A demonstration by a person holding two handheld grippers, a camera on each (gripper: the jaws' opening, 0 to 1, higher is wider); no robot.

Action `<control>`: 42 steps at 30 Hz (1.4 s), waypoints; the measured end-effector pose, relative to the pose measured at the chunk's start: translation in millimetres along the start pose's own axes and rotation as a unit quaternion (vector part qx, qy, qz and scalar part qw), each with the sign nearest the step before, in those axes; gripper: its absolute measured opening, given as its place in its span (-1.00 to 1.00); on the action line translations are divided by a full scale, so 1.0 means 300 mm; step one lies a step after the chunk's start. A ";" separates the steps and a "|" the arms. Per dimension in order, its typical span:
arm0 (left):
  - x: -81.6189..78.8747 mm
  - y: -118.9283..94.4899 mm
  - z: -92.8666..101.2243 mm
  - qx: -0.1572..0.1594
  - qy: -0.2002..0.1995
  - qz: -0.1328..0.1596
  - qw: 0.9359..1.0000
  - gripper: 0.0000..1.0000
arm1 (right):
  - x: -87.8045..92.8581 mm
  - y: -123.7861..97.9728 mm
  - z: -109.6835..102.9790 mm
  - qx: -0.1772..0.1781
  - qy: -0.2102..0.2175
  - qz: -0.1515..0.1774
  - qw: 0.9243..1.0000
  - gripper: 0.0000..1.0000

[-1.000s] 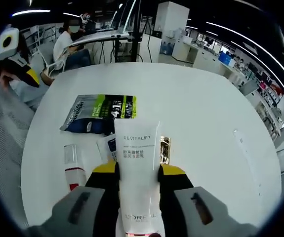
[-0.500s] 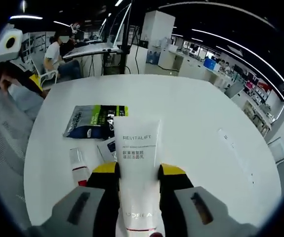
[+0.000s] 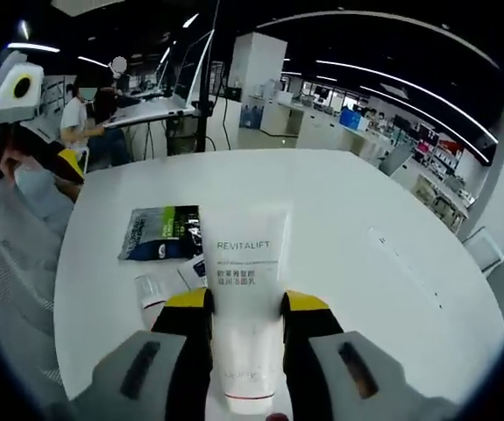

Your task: Arrange the skincare products in the storage area until every visible bottle or jar stands upright without overlapping.

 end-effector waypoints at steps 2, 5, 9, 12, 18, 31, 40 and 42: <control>-0.007 0.005 0.010 0.006 0.005 0.000 1.000 0.76 | -0.001 -0.027 -0.002 0.011 0.007 0.006 1.000 -0.41; -0.018 0.011 0.026 0.016 0.011 0.001 1.000 0.76 | 0.000 -0.064 -0.009 0.024 0.017 0.013 0.999 -0.41; -0.029 0.015 0.044 0.025 0.014 0.004 1.000 0.76 | 0.001 -0.116 -0.024 0.039 0.028 0.023 0.999 -0.41; -0.040 0.022 0.057 0.033 0.019 0.006 0.999 0.75 | 0.008 -0.141 -0.032 0.049 0.038 0.027 0.998 -0.41; -0.067 0.032 0.092 0.048 0.030 0.011 0.998 0.75 | 0.035 -0.201 -0.063 0.075 0.061 0.033 0.995 -0.42; -0.119 0.096 0.209 0.100 -0.005 0.041 0.994 0.59 | 0.045 -0.347 -0.133 0.116 0.093 0.051 0.988 -0.41; -0.188 0.136 0.282 0.123 0.017 0.061 0.990 0.31 | -0.013 -0.440 -0.183 0.142 0.098 0.077 0.982 -0.41; -0.205 0.146 0.300 0.129 0.019 0.067 0.989 0.24 | -0.034 -0.458 -0.197 0.146 0.095 0.083 0.981 -0.42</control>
Point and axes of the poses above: the point that each gripper's makers call its tool centre point, and the gripper's own axes: y roughly forward along the fingers, z roughly to its right, x roughly out of its underside, the point moved 8 cm from there along -y, roughly backward along the fingers, and after that the axes turned 4 degrees about z, right-handed, at the moved point
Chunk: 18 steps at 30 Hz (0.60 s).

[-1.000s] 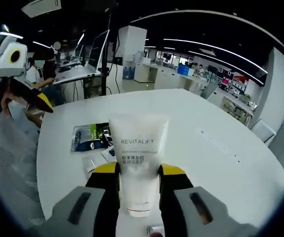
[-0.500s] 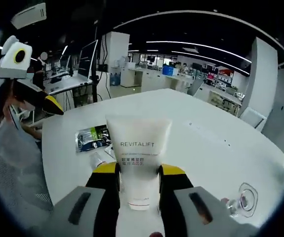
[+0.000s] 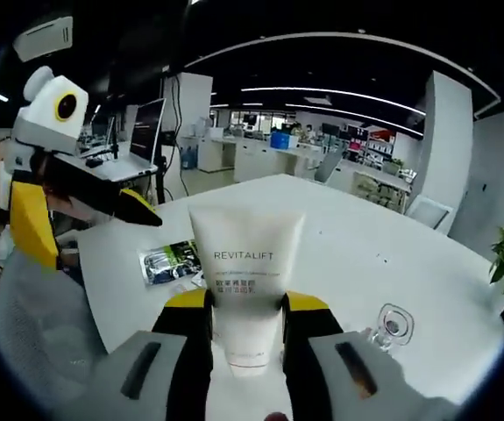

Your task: Arrange the skincare products in the storage area until every visible bottle or jar stands upright without overlapping.

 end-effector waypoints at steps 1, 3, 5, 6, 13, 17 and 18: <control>-0.006 0.007 0.005 0.003 0.002 0.003 1.000 0.19 | -0.012 -0.010 -0.007 0.003 0.000 0.004 1.000 -0.42; -0.017 0.025 0.021 0.010 0.009 0.004 1.000 0.11 | -0.027 -0.025 -0.017 0.006 0.002 0.010 1.000 -0.41; -0.024 0.045 0.034 0.015 0.018 0.003 1.000 0.08 | -0.041 -0.040 -0.028 0.008 0.006 0.017 1.000 -0.41; -0.028 0.055 0.042 0.018 0.022 0.002 1.000 0.07 | -0.052 -0.051 -0.035 0.010 0.006 0.022 1.000 -0.41; -0.042 0.099 0.093 0.030 0.033 0.001 0.999 -0.27 | -0.077 -0.106 -0.064 0.023 0.016 0.035 0.999 -0.41; -0.046 0.112 0.115 0.033 0.048 0.000 0.998 -0.45 | -0.075 -0.131 -0.072 0.029 0.022 0.036 0.999 -0.41; -0.046 0.114 0.118 0.033 0.051 -0.002 0.998 -0.49 | -0.076 -0.139 -0.074 0.030 0.023 0.037 0.999 -0.41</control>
Point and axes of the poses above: the point that each gripper's makers call its tool centre point, and the gripper's own axes: y roughly forward along the fingers, z roughly to its right, x roughly out of its underside, the point moved 8 cm from there along -y, roughly backward along the fingers, and after that the axes turned 4 degrees about z, right-handed, at the moved point
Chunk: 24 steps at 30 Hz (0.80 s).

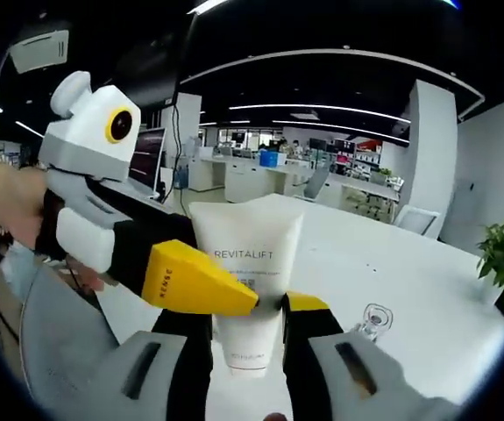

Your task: Arrange the skincare products in the storage area until every visible bottle or jar stands upright without overlapping.

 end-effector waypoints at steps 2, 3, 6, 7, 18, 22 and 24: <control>-0.002 0.003 0.005 0.001 0.003 0.001 1.000 -0.60 | -0.006 -0.013 -0.002 0.003 0.002 0.000 1.000 -0.41; -0.006 0.004 0.010 0.004 0.004 0.004 1.000 -0.66 | -0.008 -0.018 -0.003 0.004 0.003 0.000 1.000 -0.41; -0.017 0.006 0.016 0.005 0.015 0.012 1.000 -0.80 | -0.021 -0.031 -0.002 0.010 0.005 0.005 1.000 -0.41; -0.020 0.007 0.021 0.006 0.013 0.010 1.000 -0.80 | -0.027 -0.036 -0.004 0.010 0.001 0.005 1.000 -0.41; -0.126 -0.010 0.027 0.080 -0.095 0.006 0.992 -0.90 | -0.121 -0.107 0.016 -0.006 0.073 0.034 0.997 -0.36; -0.202 -0.032 0.037 0.121 -0.078 0.008 0.990 -0.92 | -0.163 -0.138 0.027 -0.045 0.133 0.067 0.988 -0.38; -0.236 -0.041 0.045 0.145 -0.077 0.007 0.986 -0.93 | -0.174 -0.153 0.031 -0.077 0.161 0.086 0.980 -0.40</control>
Point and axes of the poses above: the point that each gripper's makers call its tool centre point, and the gripper's own axes: y roughly forward along the fingers, z roughly to its right, x roughly out of its underside, the point moved 8 cm from there along -y, roughly backward along the fingers, and after that the axes turned 4 degrees about z, right-handed, at the moved point
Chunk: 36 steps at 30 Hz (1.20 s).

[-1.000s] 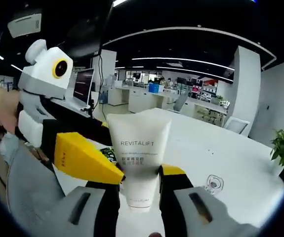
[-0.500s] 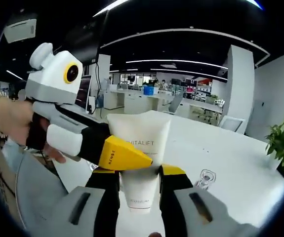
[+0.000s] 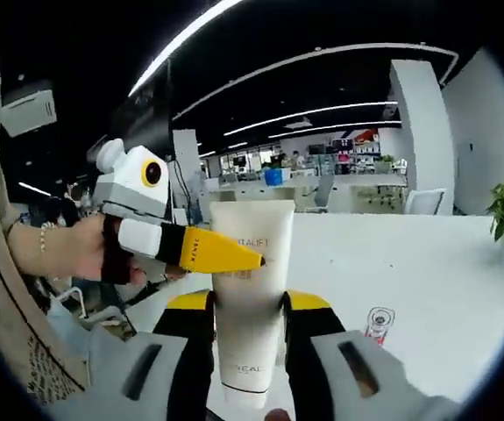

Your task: Arrange the skincare products in the storage area until every visible bottle or jar stands upright without overlapping.

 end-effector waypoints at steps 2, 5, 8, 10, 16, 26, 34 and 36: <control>-0.019 -0.002 0.012 0.017 -0.010 -0.001 1.000 -0.94 | -0.011 -0.009 -0.004 -0.017 0.004 0.016 1.000 -0.41; -0.047 -0.006 0.035 0.044 -0.013 -0.007 0.999 -0.95 | -0.024 -0.024 -0.010 -0.056 0.029 0.037 0.997 -0.44; -0.058 -0.007 0.062 0.076 -0.019 -0.011 0.997 -0.95 | -0.023 -0.036 -0.008 -0.108 0.082 0.046 0.990 -0.48; -0.067 -0.005 0.083 0.101 -0.041 -0.010 0.994 -0.95 | -0.019 -0.039 -0.012 -0.140 0.112 0.045 0.983 -0.46; -0.102 0.006 0.127 0.150 -0.049 -0.014 0.987 -0.95 | -0.045 -0.041 -0.045 -0.197 0.158 0.058 0.966 -0.53; -0.165 -0.015 0.174 0.219 -0.021 -0.004 0.975 -0.84 | -0.125 -0.068 -0.087 -0.218 0.084 0.094 0.968 -0.74; -0.177 -0.020 0.216 0.197 0.204 -0.117 0.952 -0.76 | -0.124 -0.076 -0.086 -0.223 0.030 0.070 0.972 -0.76; -0.174 -0.020 0.221 0.190 0.237 -0.147 0.941 -0.73 | -0.126 -0.077 -0.080 -0.222 0.000 0.062 0.973 -0.76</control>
Point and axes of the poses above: the point that each gripper's makers call its tool centre point, and the gripper's own axes: y roughly forward along the fingers, z roughly to its right, x roughly out of its underside, the point moved 8 cm from there along -y, roughly backward along the fingers, and after that the axes turned 4 degrees about z, right-handed, at the moved point
